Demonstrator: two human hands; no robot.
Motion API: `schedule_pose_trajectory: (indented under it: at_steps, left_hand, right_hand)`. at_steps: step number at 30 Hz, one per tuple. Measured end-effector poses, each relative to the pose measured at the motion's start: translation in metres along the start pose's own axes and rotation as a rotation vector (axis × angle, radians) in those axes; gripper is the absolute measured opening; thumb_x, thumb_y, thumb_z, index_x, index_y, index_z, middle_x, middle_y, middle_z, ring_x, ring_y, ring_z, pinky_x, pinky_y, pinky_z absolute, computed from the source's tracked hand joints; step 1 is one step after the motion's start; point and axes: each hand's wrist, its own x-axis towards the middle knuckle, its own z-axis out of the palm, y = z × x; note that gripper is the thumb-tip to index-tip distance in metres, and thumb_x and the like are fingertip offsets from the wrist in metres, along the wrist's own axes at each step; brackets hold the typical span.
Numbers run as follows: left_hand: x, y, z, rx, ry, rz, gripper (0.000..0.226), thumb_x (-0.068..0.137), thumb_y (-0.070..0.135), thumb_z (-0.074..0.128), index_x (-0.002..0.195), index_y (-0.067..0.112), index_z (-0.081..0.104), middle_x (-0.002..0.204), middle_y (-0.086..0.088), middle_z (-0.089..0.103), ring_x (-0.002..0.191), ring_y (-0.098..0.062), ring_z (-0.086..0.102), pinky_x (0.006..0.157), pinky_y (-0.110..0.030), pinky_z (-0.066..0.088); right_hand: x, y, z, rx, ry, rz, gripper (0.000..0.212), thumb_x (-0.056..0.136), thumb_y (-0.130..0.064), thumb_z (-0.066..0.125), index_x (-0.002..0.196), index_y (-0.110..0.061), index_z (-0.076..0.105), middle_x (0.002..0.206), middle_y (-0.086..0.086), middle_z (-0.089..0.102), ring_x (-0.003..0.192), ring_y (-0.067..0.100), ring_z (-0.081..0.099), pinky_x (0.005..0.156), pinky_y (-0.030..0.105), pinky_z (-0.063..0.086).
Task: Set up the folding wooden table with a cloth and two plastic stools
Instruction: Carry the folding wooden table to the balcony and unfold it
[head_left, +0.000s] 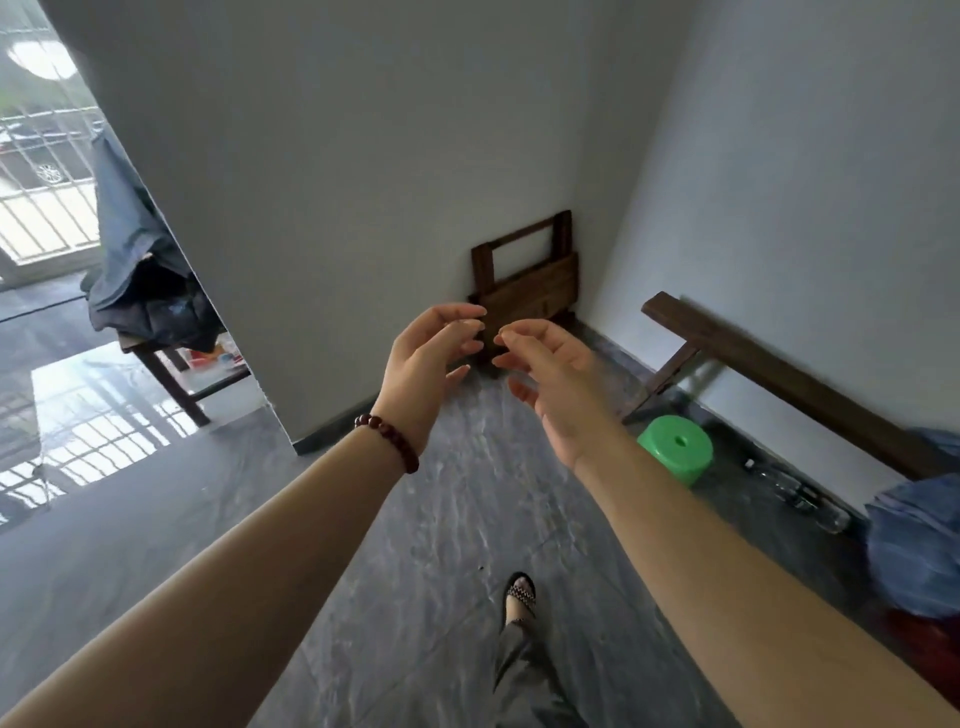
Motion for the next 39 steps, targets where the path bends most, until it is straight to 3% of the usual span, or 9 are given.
schedule_pose_trajectory:
  at_steps: [8, 15, 21, 29, 35, 39]
  left_hand:
    - [0.146, 0.0, 0.055, -0.025, -0.029, -0.026, 0.016, 0.091, 0.014, 0.054, 0.085, 0.024, 0.066, 0.088, 0.005, 0.063, 0.089, -0.013, 0.057, 0.083, -0.03, 0.044]
    - [0.253, 0.005, 0.105, -0.043, -0.05, -0.024, 0.016, 0.091, 0.013, 0.054, 0.084, 0.024, 0.063, 0.081, 0.009, 0.064, 0.077, -0.006, 0.06, 0.074, -0.025, 0.044]
    - [0.331, 0.004, 0.098, 0.036, -0.025, -0.038, 0.02, 0.093, 0.012, 0.051, 0.083, 0.025, 0.062, 0.084, 0.01, 0.063, 0.079, -0.006, 0.057, 0.079, -0.026, 0.041]
    - [0.466, 0.017, 0.087, 0.024, -0.064, -0.039, 0.017, 0.093, 0.011, 0.05, 0.084, 0.023, 0.06, 0.084, 0.006, 0.06, 0.081, -0.009, 0.055, 0.079, -0.027, 0.038]
    - [0.552, 0.022, 0.073, 0.1, -0.083, 0.012, 0.019, 0.093, 0.01, 0.051, 0.084, 0.023, 0.06, 0.089, 0.005, 0.06, 0.088, -0.009, 0.054, 0.072, -0.019, 0.039]
    - [0.597, 0.017, 0.076, 0.133, -0.093, -0.023, 0.017, 0.093, 0.013, 0.051, 0.084, 0.025, 0.06, 0.089, 0.005, 0.06, 0.091, -0.013, 0.055, 0.084, -0.03, 0.039]
  right_hand:
    - [0.145, -0.022, -0.042, -0.032, 0.01, -0.023, 0.01, 0.093, -0.02, 0.057, 0.087, -0.024, 0.063, 0.085, -0.005, 0.065, 0.085, 0.01, 0.061, 0.074, 0.023, 0.048]
    - [0.26, -0.039, -0.084, -0.023, 0.025, -0.035, 0.008, 0.092, -0.021, 0.058, 0.089, -0.022, 0.065, 0.087, -0.003, 0.067, 0.086, 0.01, 0.062, 0.074, 0.025, 0.047]
    - [0.349, -0.033, -0.078, 0.019, 0.017, 0.013, 0.01, 0.092, -0.019, 0.057, 0.087, -0.023, 0.064, 0.088, -0.004, 0.065, 0.09, 0.013, 0.061, 0.073, 0.026, 0.045]
    - [0.483, -0.041, -0.052, 0.006, 0.031, -0.007, 0.02, 0.091, -0.014, 0.058, 0.075, -0.024, 0.063, 0.072, -0.01, 0.066, 0.076, 0.008, 0.061, 0.067, 0.023, 0.043]
    - [0.564, -0.044, -0.04, -0.021, 0.059, -0.007, 0.012, 0.09, -0.015, 0.058, 0.083, -0.022, 0.065, 0.085, -0.005, 0.067, 0.087, 0.012, 0.061, 0.072, 0.025, 0.045]
    - [0.6, -0.035, -0.042, -0.03, 0.077, 0.023, 0.018, 0.09, -0.015, 0.058, 0.077, -0.026, 0.065, 0.081, -0.009, 0.067, 0.082, 0.009, 0.062, 0.07, 0.024, 0.044]
